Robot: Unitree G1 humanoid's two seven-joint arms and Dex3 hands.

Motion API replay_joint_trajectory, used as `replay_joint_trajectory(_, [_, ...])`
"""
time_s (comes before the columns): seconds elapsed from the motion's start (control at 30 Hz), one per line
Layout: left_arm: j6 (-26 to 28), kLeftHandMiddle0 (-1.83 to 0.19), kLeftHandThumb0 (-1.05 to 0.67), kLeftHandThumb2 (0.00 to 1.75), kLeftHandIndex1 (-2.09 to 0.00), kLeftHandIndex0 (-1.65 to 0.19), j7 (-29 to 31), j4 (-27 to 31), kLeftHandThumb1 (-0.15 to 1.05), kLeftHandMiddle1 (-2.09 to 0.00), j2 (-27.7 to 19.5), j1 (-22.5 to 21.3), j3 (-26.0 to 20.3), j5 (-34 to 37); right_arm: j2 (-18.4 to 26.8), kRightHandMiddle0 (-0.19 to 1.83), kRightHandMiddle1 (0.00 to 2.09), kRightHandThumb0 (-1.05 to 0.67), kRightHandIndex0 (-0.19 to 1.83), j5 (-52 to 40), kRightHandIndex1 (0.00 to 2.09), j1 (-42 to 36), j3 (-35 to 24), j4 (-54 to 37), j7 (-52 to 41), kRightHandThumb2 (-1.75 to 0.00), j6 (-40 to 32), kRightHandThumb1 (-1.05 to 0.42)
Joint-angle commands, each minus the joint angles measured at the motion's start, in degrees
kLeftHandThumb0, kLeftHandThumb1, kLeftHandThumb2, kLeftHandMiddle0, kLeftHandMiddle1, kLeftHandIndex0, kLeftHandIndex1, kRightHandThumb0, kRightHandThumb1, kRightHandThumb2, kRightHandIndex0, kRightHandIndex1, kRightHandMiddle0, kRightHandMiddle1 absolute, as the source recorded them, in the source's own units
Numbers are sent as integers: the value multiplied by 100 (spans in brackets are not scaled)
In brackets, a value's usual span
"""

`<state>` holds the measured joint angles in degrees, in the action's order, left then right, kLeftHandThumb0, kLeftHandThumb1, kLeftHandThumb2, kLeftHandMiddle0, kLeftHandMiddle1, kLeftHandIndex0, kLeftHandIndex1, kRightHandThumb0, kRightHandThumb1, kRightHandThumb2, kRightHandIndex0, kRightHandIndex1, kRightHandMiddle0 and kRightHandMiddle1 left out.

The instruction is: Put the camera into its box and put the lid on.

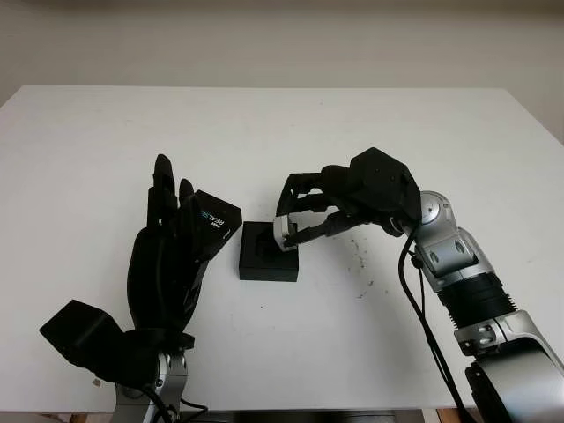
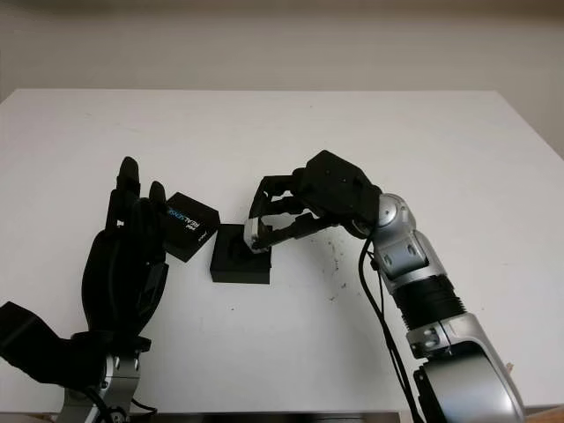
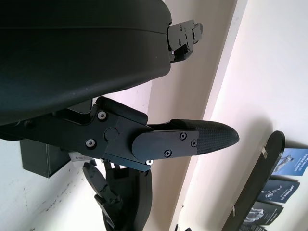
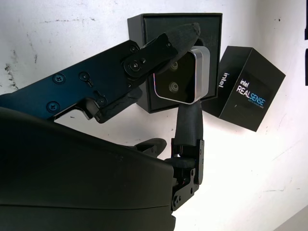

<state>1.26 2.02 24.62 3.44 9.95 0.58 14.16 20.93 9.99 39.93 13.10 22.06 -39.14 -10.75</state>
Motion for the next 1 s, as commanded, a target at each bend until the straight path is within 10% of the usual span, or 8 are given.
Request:
replay_joint_trajectory(0.0, [-48, 18, -75, 44, -5, 18, -3, 52, 105, -6, 54, 44, 39, -1, 54, 31, 186, -44, 35, 19, 19, 127, 22, 38, 19, -6, 90, -94])
replay_joint_trajectory(0.97, [-195, 19, -74, 46, -4, 19, -56, 40, 105, -5, 93, 132, 148, -27, 213, 33, 179, -43, 37, 361, 14, -18, 371, 113, -322, -5, 272, -94])
